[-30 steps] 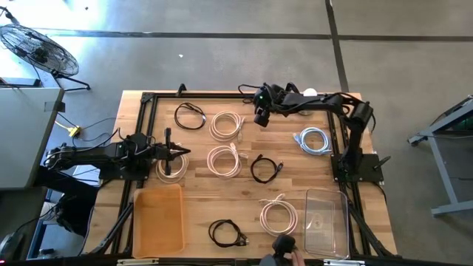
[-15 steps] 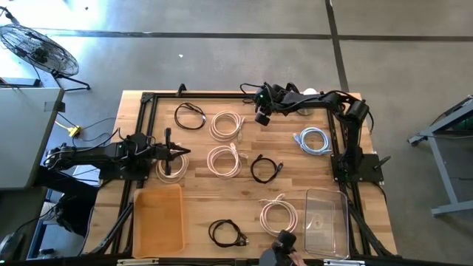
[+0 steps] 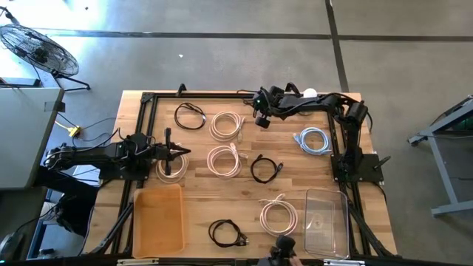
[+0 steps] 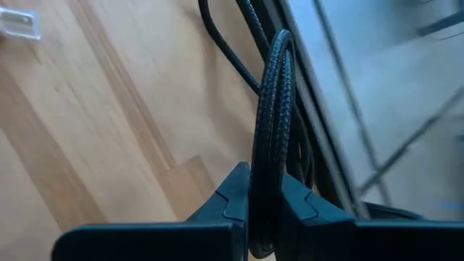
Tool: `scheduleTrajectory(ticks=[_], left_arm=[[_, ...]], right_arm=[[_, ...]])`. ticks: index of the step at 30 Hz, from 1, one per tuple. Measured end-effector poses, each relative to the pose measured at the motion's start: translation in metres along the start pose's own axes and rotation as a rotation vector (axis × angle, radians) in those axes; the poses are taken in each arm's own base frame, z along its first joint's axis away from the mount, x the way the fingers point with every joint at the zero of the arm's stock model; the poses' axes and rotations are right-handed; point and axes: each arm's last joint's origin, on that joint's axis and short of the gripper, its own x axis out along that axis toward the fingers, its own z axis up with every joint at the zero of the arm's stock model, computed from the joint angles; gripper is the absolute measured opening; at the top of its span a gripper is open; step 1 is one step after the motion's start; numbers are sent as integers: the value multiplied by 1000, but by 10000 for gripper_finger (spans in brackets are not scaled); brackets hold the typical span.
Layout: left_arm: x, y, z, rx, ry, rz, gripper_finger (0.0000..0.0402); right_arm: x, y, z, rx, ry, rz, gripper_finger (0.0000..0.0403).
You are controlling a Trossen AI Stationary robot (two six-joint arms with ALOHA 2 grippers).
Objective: Sort HDMI cables
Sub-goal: Put the black HDMI cable into the orange bin
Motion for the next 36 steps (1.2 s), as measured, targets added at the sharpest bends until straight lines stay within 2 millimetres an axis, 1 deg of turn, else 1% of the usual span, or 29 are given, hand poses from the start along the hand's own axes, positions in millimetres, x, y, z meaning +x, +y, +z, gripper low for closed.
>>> scheduleTrajectory(ticks=[3, 5, 7, 10, 14, 17, 20, 23, 27, 30, 33, 36], left_arm=[[0, 0, 0, -2, 0, -1, 0], [0, 0, 0, -26, -3, -7, 0], [0, -1, 0, -38, -12, -27, 0], [1, -2, 1, -42, -31, -65, 0], [1, -3, 3, -25, -74, -118, 0], [0, -3, 7, -17, -128, -155, 5], [-1, -2, 13, -7, -207, -180, 22], [-1, 0, 17, 0, -255, -179, 52], [-2, 2, 21, -5, -298, -155, 106], [-3, 4, 26, -48, -347, -137, 147], [-2, 7, 32, -105, -405, -133, 178], [2, 8, 34, -150, -420, -141, 195]], right_arm=[[-13, 6, 4, -58, 5, -58, 17], [-24, 10, 7, -74, -12, -69, 17], [-41, 17, 11, -74, -37, -49, 17], [-72, 31, 18, -73, -111, 32, 17], [-127, 53, 25, -100, -266, 240, 17], [-164, 70, 25, -130, -369, 364, 17], [-197, 87, 22, -174, -448, 443, 17], [-223, 105, 17, -232, -515, 512, 17], [-245, 125, 13, -280, -593, 568, 17], [-254, 136, 13, -312, -656, 584, 17], [-261, 143, 16, -320, -728, 589, 17], [-266, 144, 20, -320, -793, 586, 17]])
